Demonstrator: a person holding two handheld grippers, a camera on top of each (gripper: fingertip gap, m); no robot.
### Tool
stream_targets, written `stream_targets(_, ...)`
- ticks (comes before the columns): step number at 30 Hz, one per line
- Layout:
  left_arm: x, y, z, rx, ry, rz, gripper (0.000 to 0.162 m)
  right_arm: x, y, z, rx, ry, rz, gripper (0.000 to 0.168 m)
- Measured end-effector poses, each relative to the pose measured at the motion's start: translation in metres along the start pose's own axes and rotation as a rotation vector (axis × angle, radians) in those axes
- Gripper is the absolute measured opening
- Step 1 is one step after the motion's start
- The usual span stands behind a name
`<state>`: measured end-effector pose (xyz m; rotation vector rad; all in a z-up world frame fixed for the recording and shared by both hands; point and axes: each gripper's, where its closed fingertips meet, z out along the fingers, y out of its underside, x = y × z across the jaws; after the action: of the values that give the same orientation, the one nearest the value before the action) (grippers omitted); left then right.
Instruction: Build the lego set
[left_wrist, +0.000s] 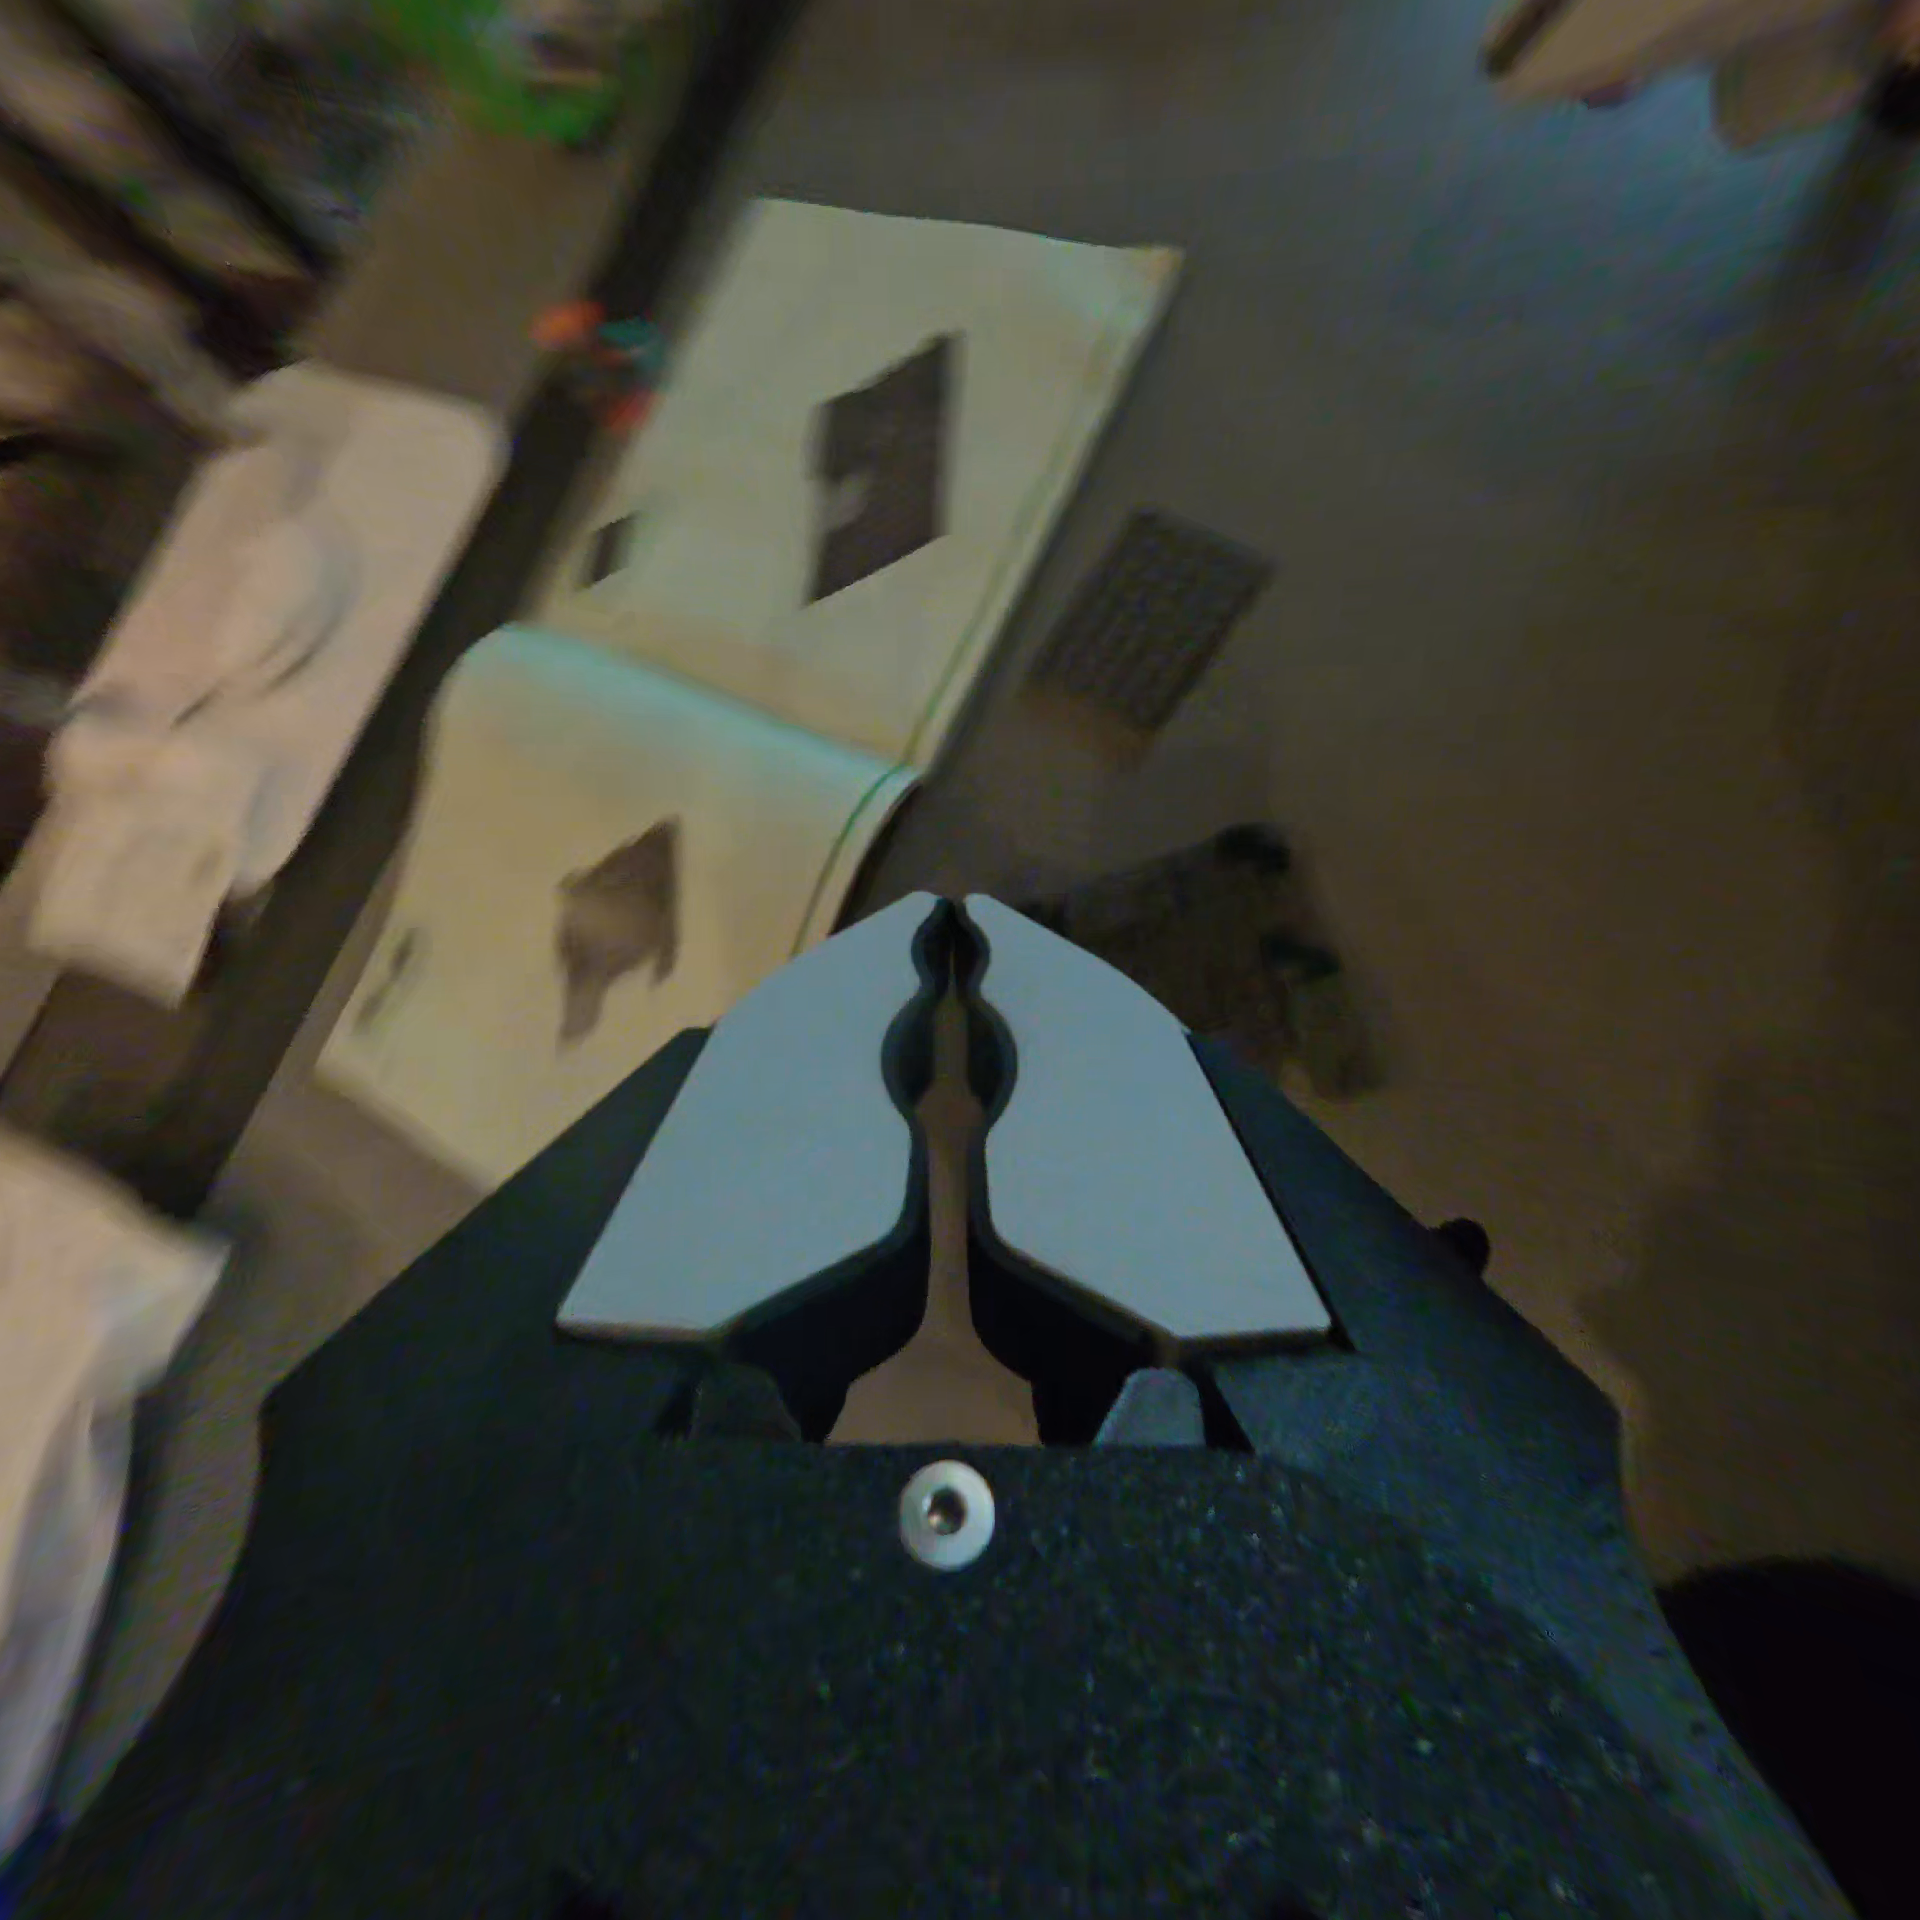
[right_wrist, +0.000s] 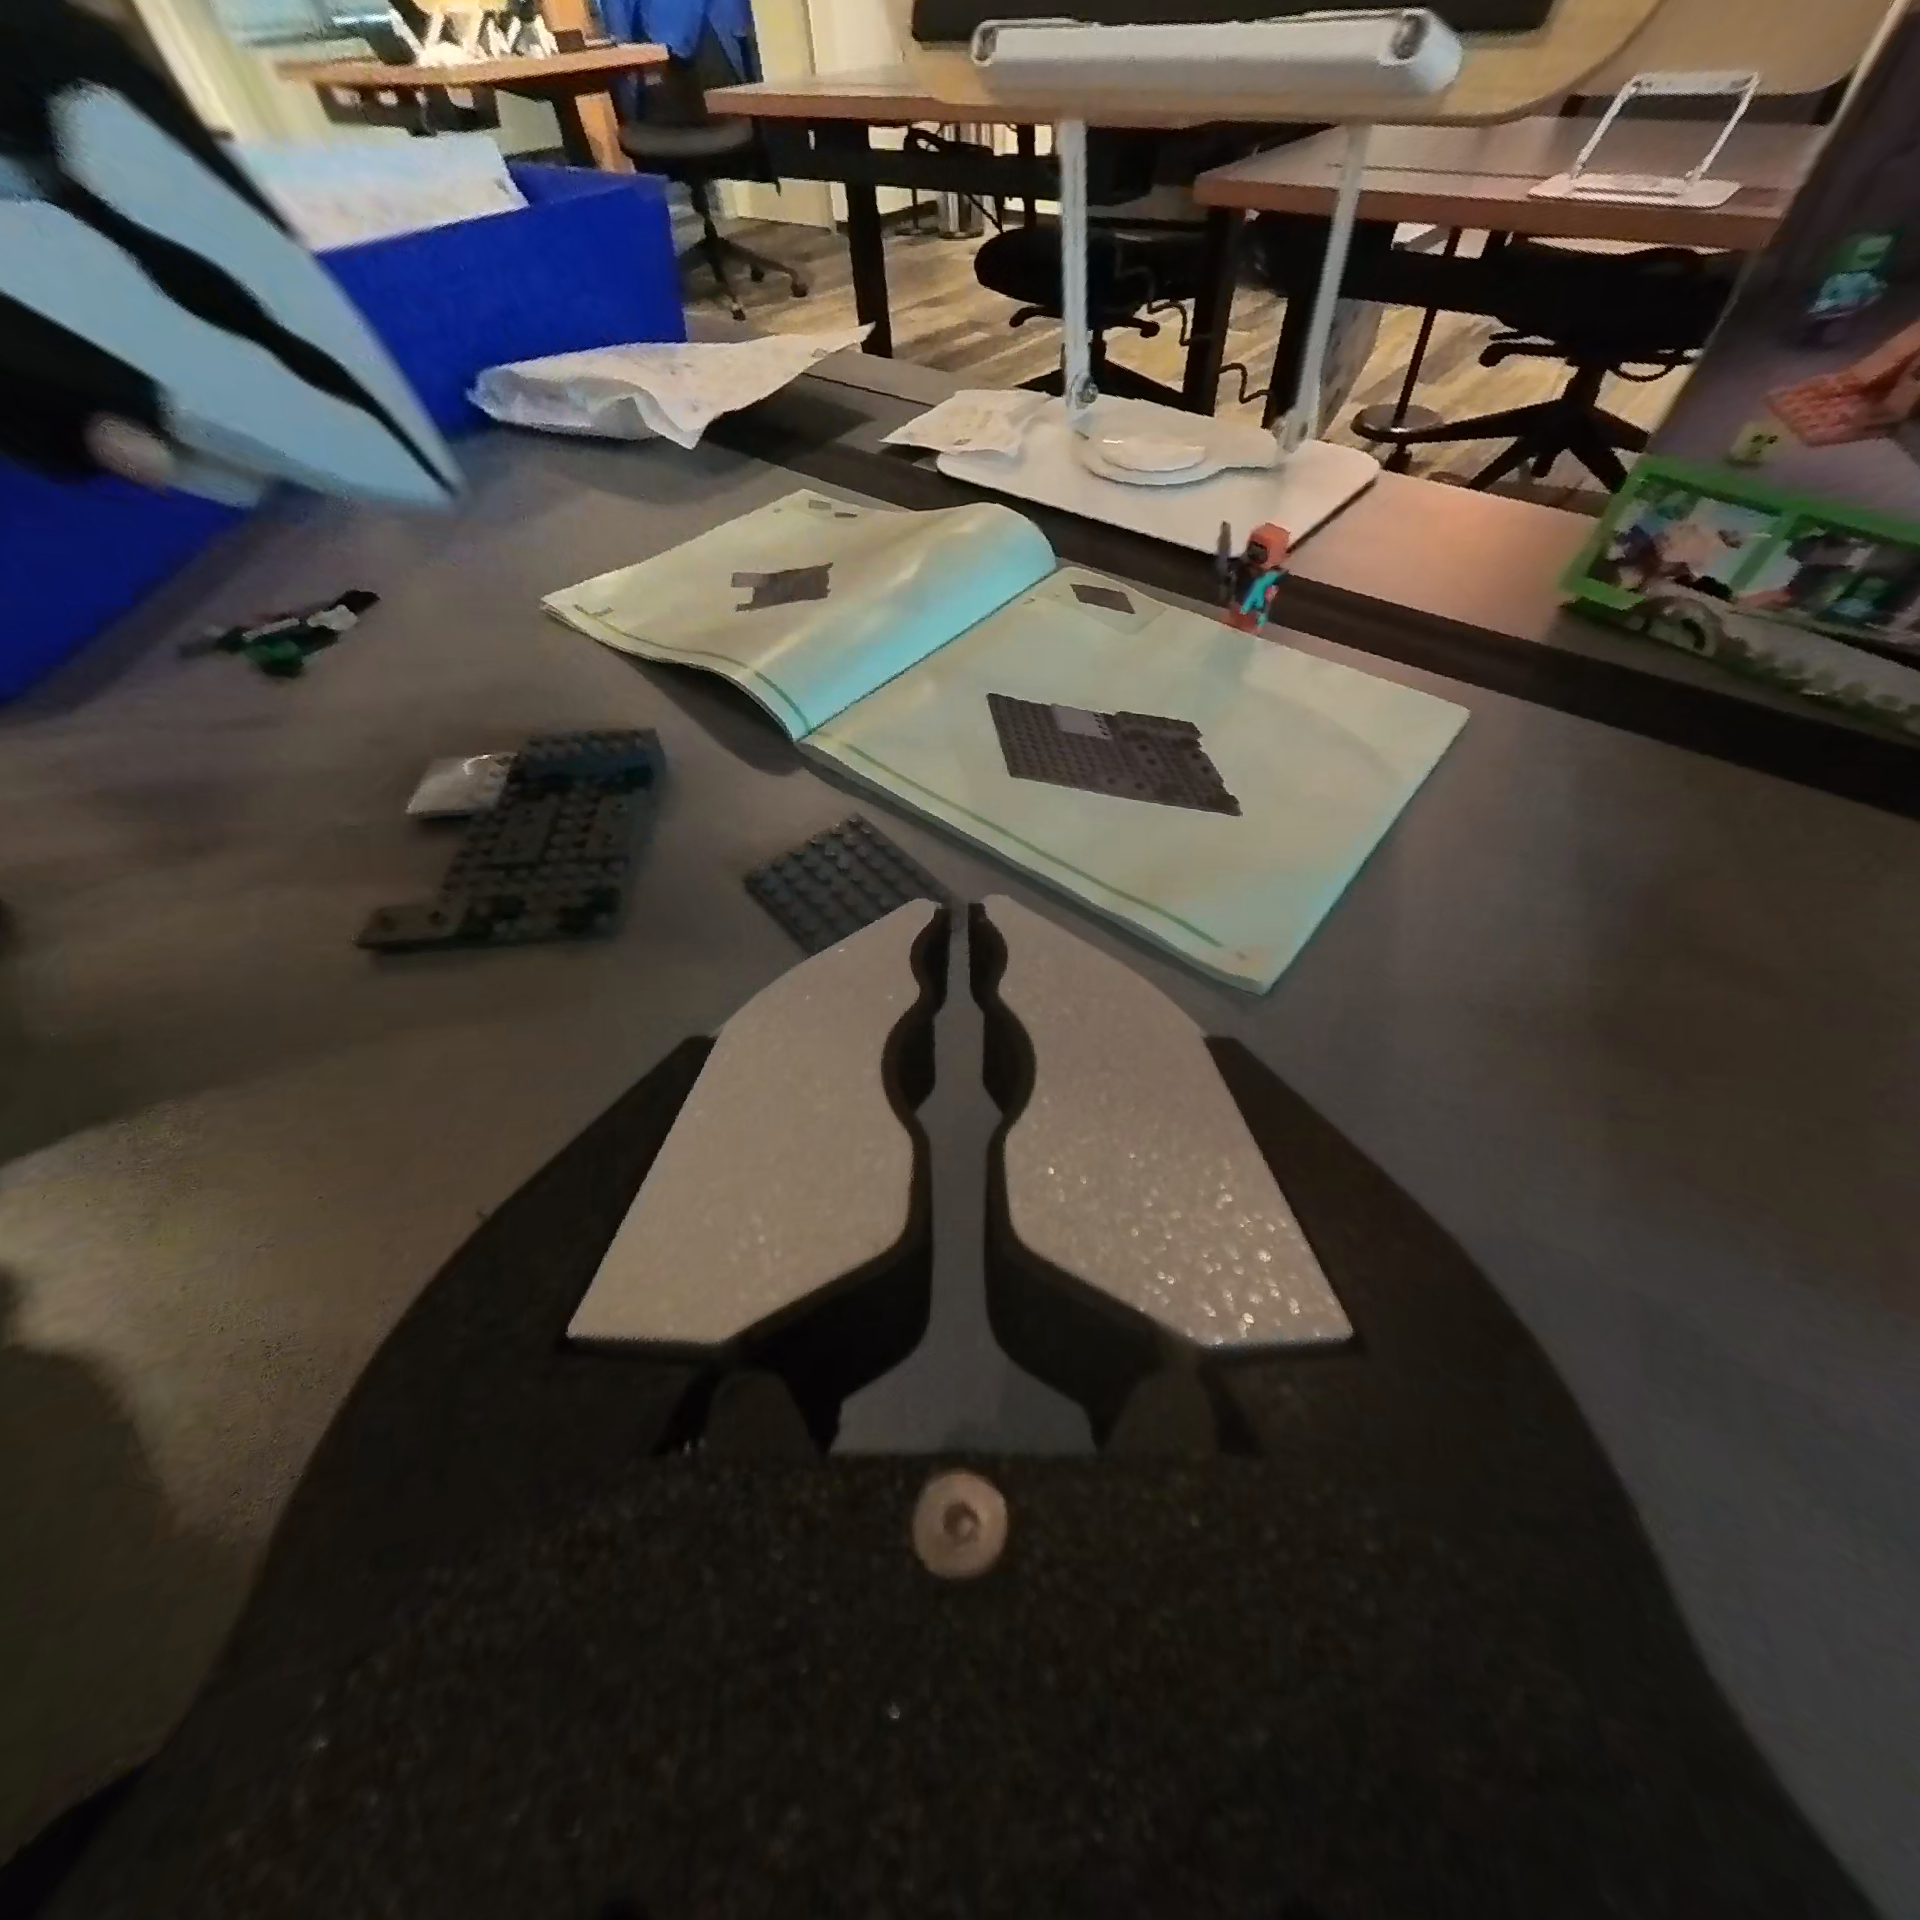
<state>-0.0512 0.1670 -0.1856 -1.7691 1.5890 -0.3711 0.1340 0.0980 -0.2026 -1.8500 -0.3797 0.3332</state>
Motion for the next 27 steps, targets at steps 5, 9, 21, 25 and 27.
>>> stream_targets(5, -0.041, 0.049, -0.086, 0.103, -0.265, -0.239, 0.000, -0.007, 0.001, 0.004, -0.012, -0.001, -0.029, 0.003)
stream_targets(9, -0.074, 0.117, -0.169, 0.041, -0.489, -0.382, 0.000, -0.011, 0.003, 0.007, -0.019, -0.012, -0.032, 0.003)
stream_targets(21, -0.095, 0.292, -0.247, -0.265, -0.549, -0.751, 0.033, -0.021, -0.002, 0.013, 0.000, -0.019, -0.082, 0.006)
stream_targets(25, -0.087, 0.317, -0.206, -0.362, -0.382, -0.827, 0.057, -0.028, -0.002, 0.016, -0.013, -0.021, -0.112, 0.008)
stream_targets(27, -0.086, 0.321, -0.187, -0.372, -0.314, -0.839, 0.065, -0.029, -0.002, 0.016, -0.013, -0.018, -0.125, 0.008)
